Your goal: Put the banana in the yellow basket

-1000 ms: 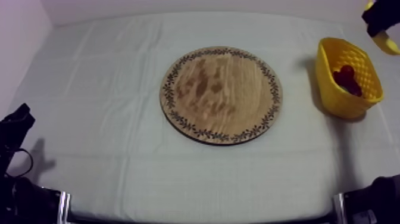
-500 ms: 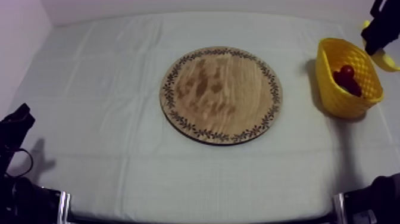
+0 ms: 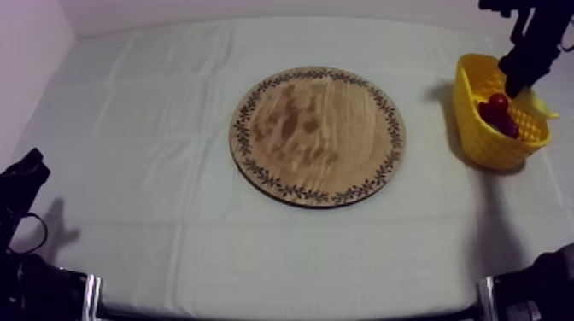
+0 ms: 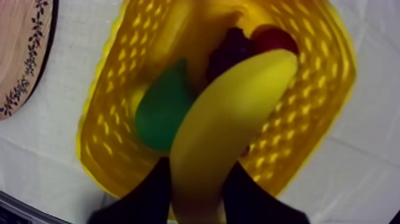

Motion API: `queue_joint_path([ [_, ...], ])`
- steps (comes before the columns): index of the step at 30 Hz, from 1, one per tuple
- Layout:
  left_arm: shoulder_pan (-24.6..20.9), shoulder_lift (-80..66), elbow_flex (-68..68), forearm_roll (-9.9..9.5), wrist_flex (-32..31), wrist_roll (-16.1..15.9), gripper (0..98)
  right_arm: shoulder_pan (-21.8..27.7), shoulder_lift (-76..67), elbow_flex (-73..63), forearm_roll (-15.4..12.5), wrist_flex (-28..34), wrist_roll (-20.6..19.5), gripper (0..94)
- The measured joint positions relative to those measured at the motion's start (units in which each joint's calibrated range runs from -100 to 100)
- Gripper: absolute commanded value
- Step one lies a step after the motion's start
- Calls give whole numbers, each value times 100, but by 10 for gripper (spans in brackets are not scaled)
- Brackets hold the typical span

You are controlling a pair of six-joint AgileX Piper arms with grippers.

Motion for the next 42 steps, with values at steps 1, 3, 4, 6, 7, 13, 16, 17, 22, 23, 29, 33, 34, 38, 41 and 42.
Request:
queue_joint_path([
  [1,0,0,0,0,0,0,1,-7,60,15,-12,-31,-9,157],
  [3,0,0,0,0,0,0,1,-17,170,41,-40,-95,-19,156],
  [4,0,0,0,0,0,0,1,-27,237,58,-40,-135,-37,157],
  [6,0,0,0,0,0,0,1,-37,361,65,-40,-214,-51,157],
  [7,0,0,0,0,0,0,1,-40,437,65,-40,-283,-68,158],
  [13,0,0,0,0,0,0,1,4,816,30,-9,-590,-134,201],
  [16,0,0,0,0,0,0,1,22,921,49,20,-685,-152,250],
  [17,0,0,0,0,0,0,1,25,938,60,29,-739,-155,274],
  [22,0,0,0,0,0,0,1,3,963,84,53,-830,-152,462],
  [23,0,0,0,0,0,0,1,-7,963,97,52,-829,-144,502],
  [29,0,0,0,0,0,0,1,-40,912,123,52,-830,-120,700],
  [33,0,0,0,0,0,0,1,-45,853,104,52,-827,-120,784],
  [34,0,0,0,0,0,0,1,-42,840,81,52,-819,-120,802],
  [38,0,0,0,0,0,0,1,-11,729,-60,-11,-753,-99,843],
  [41,0,0,0,0,0,0,1,15,578,-97,-18,-720,-57,858],
  [42,0,0,0,0,0,0,1,31,509,-97,-29,-689,-44,857],
])
